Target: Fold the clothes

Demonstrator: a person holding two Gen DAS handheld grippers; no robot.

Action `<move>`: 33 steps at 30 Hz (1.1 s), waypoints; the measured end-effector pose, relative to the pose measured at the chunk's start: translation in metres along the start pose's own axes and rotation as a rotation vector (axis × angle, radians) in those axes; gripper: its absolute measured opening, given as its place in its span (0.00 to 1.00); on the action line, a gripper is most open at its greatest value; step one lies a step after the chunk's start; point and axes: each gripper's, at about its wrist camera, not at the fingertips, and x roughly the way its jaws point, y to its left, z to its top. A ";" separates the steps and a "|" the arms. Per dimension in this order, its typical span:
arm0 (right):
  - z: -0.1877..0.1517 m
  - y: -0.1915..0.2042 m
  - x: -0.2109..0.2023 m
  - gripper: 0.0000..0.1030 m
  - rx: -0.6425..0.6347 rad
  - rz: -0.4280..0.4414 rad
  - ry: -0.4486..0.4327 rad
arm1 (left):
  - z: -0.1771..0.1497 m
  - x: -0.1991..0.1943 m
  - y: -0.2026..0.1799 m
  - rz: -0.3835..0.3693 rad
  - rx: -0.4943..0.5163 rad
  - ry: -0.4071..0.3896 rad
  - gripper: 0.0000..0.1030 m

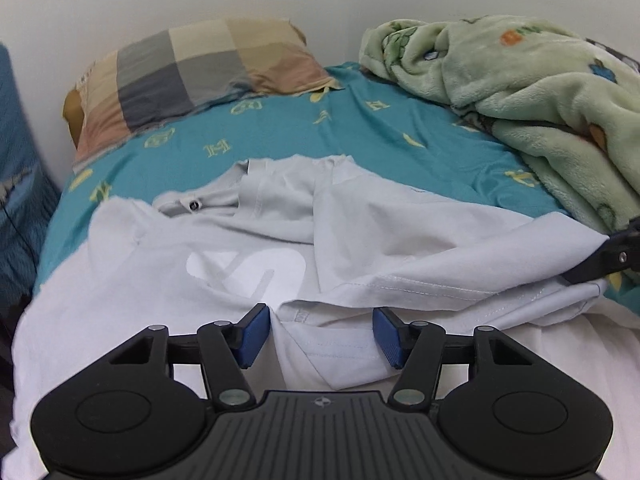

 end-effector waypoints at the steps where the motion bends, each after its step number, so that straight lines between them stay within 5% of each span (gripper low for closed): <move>1: 0.000 0.000 -0.001 0.05 -0.001 -0.002 -0.001 | 0.000 -0.003 -0.001 0.009 0.019 -0.009 0.57; 6: 0.002 -0.001 -0.006 0.05 -0.005 0.000 -0.006 | 0.001 -0.003 -0.011 0.010 0.133 -0.001 0.58; 11: 0.004 -0.006 -0.009 0.05 0.002 0.018 -0.012 | 0.012 0.029 -0.016 -0.033 0.249 0.096 0.59; 13: 0.003 -0.008 -0.009 0.05 0.014 0.029 -0.008 | 0.023 0.031 -0.008 -0.052 0.212 0.108 0.32; 14: 0.003 -0.010 -0.008 0.05 0.022 0.041 -0.010 | 0.029 0.033 -0.005 -0.062 0.193 0.115 0.06; 15: 0.003 -0.011 -0.007 0.05 0.033 0.055 -0.012 | 0.035 0.034 -0.001 -0.072 0.175 0.121 0.03; 18: 0.001 -0.010 -0.004 0.05 0.074 0.111 -0.020 | 0.056 0.031 0.015 -0.073 0.089 0.097 0.02; 22: 0.009 0.019 0.014 0.05 0.050 0.159 -0.032 | 0.101 0.012 0.055 -0.004 -0.089 -0.045 0.02; 26: 0.025 0.065 0.051 0.05 0.000 0.221 -0.092 | 0.131 0.025 0.089 0.099 -0.172 -0.104 0.02; 30: 0.034 0.085 0.110 0.05 0.016 0.207 -0.100 | 0.117 0.065 0.132 0.215 -0.326 -0.069 0.03; 33: 0.028 0.088 0.139 0.07 -0.017 0.173 -0.050 | 0.086 0.092 0.153 0.229 -0.441 0.006 0.07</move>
